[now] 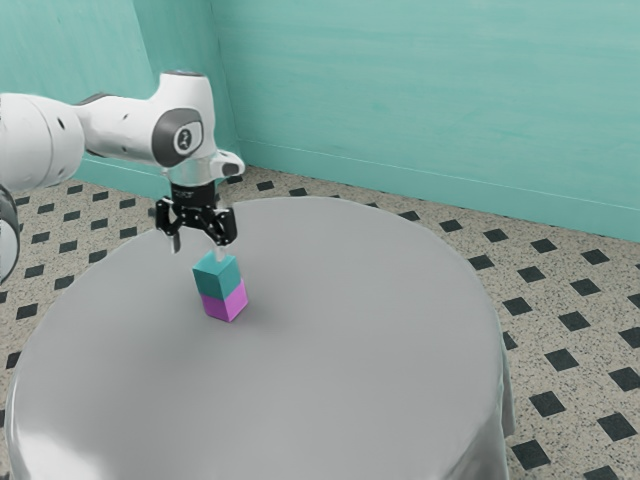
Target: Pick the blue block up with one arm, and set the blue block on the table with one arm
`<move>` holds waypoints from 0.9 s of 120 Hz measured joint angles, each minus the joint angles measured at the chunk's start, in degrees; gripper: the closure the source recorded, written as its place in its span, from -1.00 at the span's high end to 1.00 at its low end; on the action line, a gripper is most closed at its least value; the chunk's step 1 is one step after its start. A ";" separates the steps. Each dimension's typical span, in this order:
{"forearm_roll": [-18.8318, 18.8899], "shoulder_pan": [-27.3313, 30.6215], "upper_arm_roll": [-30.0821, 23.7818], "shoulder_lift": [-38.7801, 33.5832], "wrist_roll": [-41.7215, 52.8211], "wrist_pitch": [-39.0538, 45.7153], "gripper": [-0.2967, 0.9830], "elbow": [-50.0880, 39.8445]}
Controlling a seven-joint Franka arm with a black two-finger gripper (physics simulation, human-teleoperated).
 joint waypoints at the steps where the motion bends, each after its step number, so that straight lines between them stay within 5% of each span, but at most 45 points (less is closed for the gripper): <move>1: -0.02 0.00 0.00 0.10 -0.02 0.02 0.54 0.00; 82: -0.15 0.57 -0.23 7.10 -0.52 3.54 0.54 1.69; 108: -0.14 1.13 -0.50 7.99 -0.56 4.22 0.17 2.72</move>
